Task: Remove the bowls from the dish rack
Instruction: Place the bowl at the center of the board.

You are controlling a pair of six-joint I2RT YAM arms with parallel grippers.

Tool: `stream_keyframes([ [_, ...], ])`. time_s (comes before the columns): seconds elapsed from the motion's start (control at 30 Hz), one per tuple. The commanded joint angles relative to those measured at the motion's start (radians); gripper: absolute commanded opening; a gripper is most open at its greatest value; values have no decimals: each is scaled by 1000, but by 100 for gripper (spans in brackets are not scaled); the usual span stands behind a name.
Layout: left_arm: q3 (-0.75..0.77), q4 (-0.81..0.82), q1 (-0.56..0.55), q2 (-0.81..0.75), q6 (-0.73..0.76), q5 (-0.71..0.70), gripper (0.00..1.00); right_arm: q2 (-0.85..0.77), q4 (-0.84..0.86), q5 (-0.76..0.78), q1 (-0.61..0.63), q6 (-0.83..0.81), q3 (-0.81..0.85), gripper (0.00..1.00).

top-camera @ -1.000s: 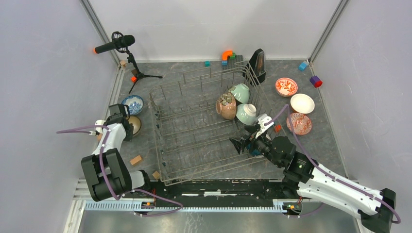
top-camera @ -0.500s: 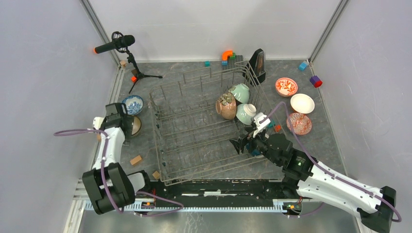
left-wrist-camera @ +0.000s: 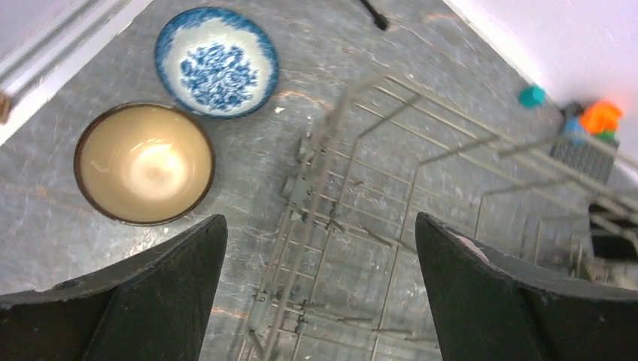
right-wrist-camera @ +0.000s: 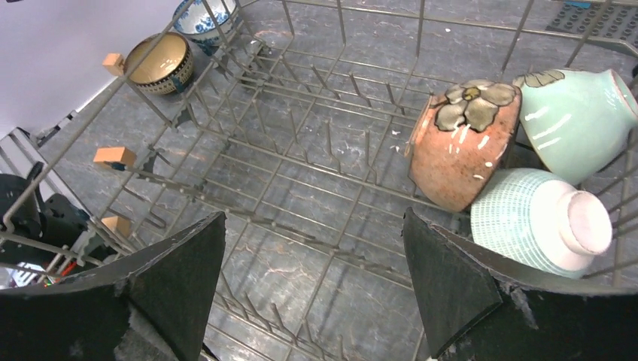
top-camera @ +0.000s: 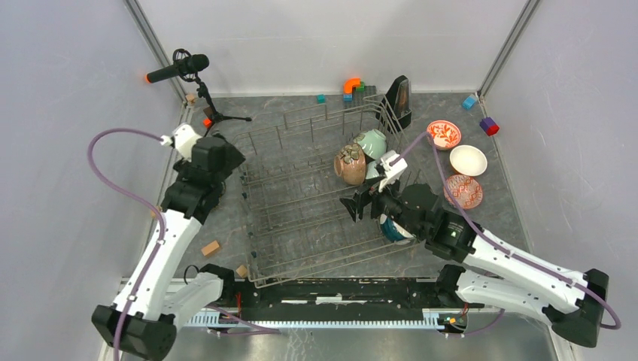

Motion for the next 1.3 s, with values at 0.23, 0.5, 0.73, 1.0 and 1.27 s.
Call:
stream_keyframes([
  [0.23, -22, 132, -254, -160, 312, 41, 100, 156, 35, 108, -2, 100, 99, 91],
  [0.5, -70, 143, -280, -133, 369, 312, 100, 189, -24, 368, -3, 30, 101, 90],
  [0.73, -37, 90, -318, 10, 387, 272, 94, 216, -127, 458, -73, -32, 155, 91],
  [1.0, -67, 31, -343, 28, 366, 199, 93, 272, 40, 162, -252, -63, 158, 85],
  [1.27, -127, 53, -352, -115, 388, 61, 93, 410, 190, 75, -315, -15, 203, 84],
])
